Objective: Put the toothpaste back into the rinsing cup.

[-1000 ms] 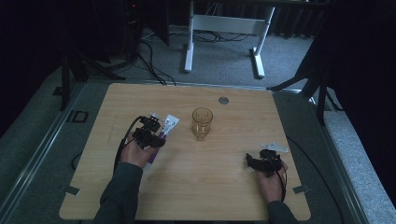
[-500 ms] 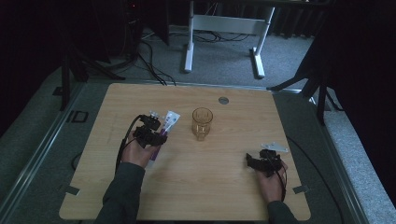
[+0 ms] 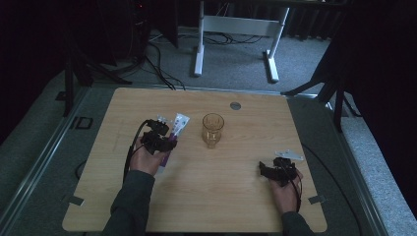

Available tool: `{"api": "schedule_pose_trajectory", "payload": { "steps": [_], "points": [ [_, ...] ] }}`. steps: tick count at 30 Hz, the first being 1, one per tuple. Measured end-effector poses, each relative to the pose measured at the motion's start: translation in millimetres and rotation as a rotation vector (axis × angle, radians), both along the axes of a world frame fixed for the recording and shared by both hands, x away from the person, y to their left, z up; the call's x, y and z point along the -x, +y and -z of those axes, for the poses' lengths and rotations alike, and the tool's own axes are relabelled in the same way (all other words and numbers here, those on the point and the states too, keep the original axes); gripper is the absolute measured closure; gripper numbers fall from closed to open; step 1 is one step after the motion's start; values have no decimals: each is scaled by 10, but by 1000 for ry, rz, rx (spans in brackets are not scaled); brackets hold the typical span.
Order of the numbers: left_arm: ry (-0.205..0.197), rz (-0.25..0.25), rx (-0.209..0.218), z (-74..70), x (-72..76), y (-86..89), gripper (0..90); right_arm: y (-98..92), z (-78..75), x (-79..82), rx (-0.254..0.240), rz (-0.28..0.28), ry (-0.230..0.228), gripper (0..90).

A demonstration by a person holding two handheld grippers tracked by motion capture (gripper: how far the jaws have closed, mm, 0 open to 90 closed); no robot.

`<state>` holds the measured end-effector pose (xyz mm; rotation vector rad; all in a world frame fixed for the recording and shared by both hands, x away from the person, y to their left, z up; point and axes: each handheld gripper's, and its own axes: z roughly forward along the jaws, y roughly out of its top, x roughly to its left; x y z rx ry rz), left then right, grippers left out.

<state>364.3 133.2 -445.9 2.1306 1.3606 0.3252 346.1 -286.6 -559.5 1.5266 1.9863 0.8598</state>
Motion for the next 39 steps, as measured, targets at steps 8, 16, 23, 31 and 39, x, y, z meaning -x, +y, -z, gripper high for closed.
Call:
{"api": "schedule_pose_trajectory", "payload": {
  "steps": [8, 16, 23, 31, 39],
  "points": [
    [-13, -4, 21, -7, -10, 0, 715, 0, 0, -1, 1, -1, 0, 210],
    [-44, -6, 44, -31, -39, -44, 715, 2, 0, -3, 0, -3, 0, 209],
    [-65, -1, 44, -53, -59, -78, 715, 2, 0, -3, 0, -2, 0, 209],
    [-81, 1, 52, -61, -68, -94, 715, 3, 0, -3, 0, -3, 0, 209],
    [-116, -3, 68, -105, -86, -111, 715, 3, 0, -3, 0, -3, 0, 210]
  ]
}}
